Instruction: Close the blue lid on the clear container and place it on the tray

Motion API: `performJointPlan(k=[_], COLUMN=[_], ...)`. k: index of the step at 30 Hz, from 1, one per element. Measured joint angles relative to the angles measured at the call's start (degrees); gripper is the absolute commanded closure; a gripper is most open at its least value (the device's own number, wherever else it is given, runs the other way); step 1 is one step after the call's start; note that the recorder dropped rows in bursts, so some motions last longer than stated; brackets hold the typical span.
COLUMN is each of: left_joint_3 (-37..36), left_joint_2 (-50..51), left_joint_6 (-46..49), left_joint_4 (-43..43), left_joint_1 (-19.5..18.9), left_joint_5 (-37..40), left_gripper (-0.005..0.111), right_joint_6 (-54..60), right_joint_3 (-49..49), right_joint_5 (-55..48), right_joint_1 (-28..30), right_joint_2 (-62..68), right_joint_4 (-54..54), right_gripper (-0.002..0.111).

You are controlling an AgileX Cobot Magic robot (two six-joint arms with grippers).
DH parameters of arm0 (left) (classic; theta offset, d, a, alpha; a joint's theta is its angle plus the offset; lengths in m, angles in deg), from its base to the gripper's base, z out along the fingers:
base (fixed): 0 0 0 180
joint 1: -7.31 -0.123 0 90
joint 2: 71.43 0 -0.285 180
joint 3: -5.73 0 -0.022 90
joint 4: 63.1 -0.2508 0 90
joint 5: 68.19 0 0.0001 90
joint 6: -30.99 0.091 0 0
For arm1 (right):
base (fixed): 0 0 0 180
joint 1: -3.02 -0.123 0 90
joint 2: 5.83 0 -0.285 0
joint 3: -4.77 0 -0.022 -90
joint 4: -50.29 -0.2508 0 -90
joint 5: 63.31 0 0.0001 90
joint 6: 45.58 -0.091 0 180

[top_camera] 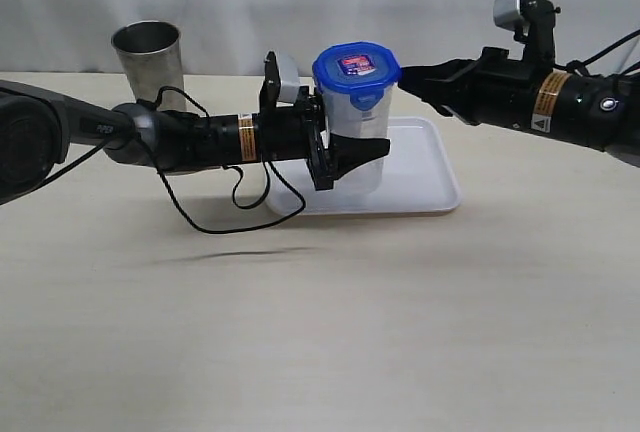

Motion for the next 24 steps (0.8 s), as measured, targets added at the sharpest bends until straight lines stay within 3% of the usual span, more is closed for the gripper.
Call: performJointPlan(k=[16,24], left_joint_3=[0.0,1.6], left_joint_2=[0.0,0.4], left_joint_6=[0.3,4.3], left_joint_4=[-3.3,6.0], left_joint_1=[0.0,0.1], left_joint_5=[7.6,9.2], left_gripper=[0.107,0.107], right_joint_6=[1.4,2.0], right_joint_3=[0.0,0.0], right_joint_5=[-3.5,-2.7], right_joint_1=[0.0,0.0], right_joint_2=[0.0,0.0], right_joint_4=[0.0,-0.1], right_gripper=[0.104,0.104])
